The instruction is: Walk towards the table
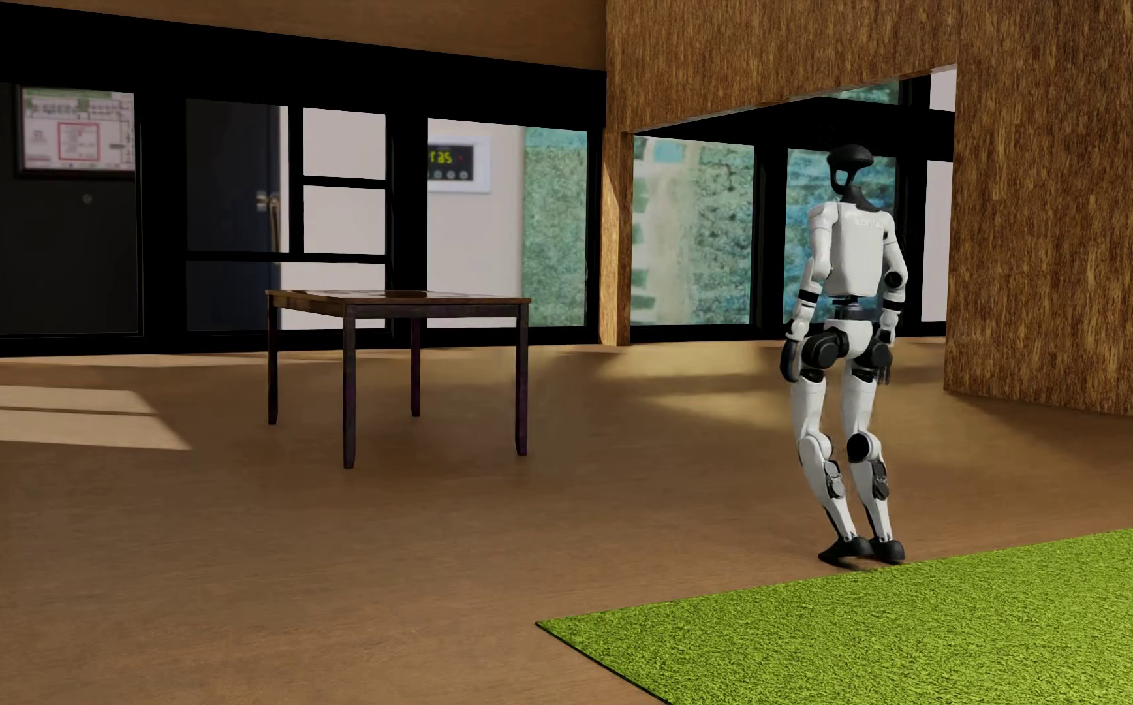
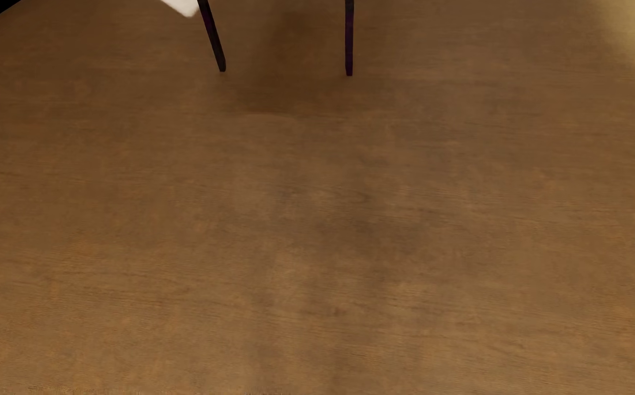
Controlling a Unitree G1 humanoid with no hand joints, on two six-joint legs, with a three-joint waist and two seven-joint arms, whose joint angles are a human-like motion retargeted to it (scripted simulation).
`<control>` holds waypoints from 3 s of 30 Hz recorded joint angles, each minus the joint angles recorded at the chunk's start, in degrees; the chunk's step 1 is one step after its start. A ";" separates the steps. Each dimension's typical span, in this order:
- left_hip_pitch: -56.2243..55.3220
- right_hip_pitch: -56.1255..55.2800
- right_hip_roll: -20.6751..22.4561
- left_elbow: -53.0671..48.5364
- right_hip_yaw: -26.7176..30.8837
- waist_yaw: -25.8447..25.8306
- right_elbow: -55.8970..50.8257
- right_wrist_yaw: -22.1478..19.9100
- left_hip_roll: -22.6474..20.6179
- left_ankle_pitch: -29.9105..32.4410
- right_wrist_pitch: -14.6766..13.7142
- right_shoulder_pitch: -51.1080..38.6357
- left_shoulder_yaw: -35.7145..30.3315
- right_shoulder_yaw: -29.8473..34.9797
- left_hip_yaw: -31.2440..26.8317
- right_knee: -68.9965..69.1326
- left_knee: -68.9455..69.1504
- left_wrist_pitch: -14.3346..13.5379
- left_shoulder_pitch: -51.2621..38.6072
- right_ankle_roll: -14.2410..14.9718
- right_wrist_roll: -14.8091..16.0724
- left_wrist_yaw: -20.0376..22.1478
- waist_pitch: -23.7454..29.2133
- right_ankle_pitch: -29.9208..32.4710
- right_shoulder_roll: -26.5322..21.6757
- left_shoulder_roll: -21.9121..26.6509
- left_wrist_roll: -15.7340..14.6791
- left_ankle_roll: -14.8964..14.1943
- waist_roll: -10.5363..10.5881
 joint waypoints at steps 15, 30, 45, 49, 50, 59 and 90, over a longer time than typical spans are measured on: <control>-23.03 10.13 -2.83 11.65 0.00 6.56 -9.33 0.00 3.19 10.25 0.00 -2.07 -8.48 -7.32 0.00 1.69 -8.34 0.00 9.12 0.00 0.00 0.00 3.71 -0.84 -1.15 -2.39 0.00 0.00 -1.31; 9.69 -31.32 -1.61 -11.04 0.00 -9.53 3.54 0.00 -6.53 -4.90 0.00 8.26 13.93 3.29 0.00 27.75 -9.44 0.00 -13.39 0.00 0.00 0.00 4.16 22.42 2.25 5.01 0.00 0.00 -5.19; -7.09 -4.42 3.51 12.35 0.00 0.73 -10.06 0.00 2.95 5.32 0.00 -7.53 -0.05 -8.58 0.00 2.02 36.84 0.00 5.20 0.00 0.00 0.00 1.39 8.54 -4.41 -1.28 0.00 0.00 3.21; -17.89 4.66 1.63 13.60 0.00 6.06 -18.25 0.00 1.18 2.76 0.00 -10.69 -2.95 -19.39 0.00 0.43 16.69 0.00 11.84 0.00 0.00 0.00 1.45 1.64 -4.12 -1.52 0.00 0.00 1.74; -18.15 6.63 1.19 13.79 0.00 7.18 -19.69 0.00 1.29 3.62 0.00 -11.14 -3.49 -20.05 0.00 0.14 8.07 0.00 12.52 0.00 0.00 0.00 1.61 0.55 -3.82 -1.89 0.00 0.00 1.51; -12.18 12.52 -5.07 6.98 0.00 4.81 -9.65 0.00 0.08 15.66 0.00 1.09 3.57 -5.68 0.00 14.20 -3.49 0.00 7.21 0.00 0.00 0.00 -0.44 16.09 1.75 -1.99 0.00 0.00 -3.28; -6.39 -7.90 0.52 11.02 0.00 3.71 -13.48 0.00 0.72 -0.12 0.00 -10.15 2.21 -24.47 0.00 1.75 23.88 0.00 13.08 0.00 0.00 0.00 -0.67 11.74 -6.21 -2.37 0.00 0.00 0.87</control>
